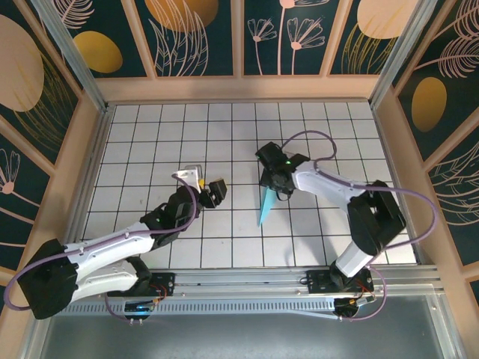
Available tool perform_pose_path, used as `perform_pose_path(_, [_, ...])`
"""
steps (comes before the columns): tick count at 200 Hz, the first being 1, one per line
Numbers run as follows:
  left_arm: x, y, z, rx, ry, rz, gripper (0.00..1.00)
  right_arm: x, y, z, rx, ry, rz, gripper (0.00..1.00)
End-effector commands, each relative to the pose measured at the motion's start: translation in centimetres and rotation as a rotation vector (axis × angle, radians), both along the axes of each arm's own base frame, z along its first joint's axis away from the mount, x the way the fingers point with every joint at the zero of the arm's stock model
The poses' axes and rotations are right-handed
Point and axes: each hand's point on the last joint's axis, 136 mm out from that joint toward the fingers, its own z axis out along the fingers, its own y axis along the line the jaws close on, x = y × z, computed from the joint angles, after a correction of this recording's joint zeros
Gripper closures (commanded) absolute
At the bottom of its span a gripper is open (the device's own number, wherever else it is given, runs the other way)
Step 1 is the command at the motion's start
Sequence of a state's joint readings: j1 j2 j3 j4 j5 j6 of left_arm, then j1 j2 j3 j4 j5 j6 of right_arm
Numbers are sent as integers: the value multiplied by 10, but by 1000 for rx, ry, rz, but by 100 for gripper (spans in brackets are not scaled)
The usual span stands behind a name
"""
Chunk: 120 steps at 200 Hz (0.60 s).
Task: Fold a paper plane with a square sheet of paper (fold left side to right side)
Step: Turn over the paper plane at the center of the table.
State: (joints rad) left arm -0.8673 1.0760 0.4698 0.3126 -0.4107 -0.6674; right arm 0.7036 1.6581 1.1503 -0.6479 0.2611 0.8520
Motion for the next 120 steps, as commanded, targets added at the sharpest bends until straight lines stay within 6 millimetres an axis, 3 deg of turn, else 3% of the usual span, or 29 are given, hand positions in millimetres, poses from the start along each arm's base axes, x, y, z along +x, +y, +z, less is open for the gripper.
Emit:
perform_pose_path(1, [2,25,-1,53,-32,90,26,-11,-19,-5,-161,29,-167,40])
perform_pose_path(45, [-9,42,-8,34,-41,115,23,-7,1,-26,-232,70,-159,45])
perform_pose_path(65, [-12,48,-10,32,-44,125,23,-11,1,-31,-250,81,-169,49])
perform_pose_path(120, [-16,54,-12,31,-45,134,21,-20,-5,-33,-263,95,-183,75])
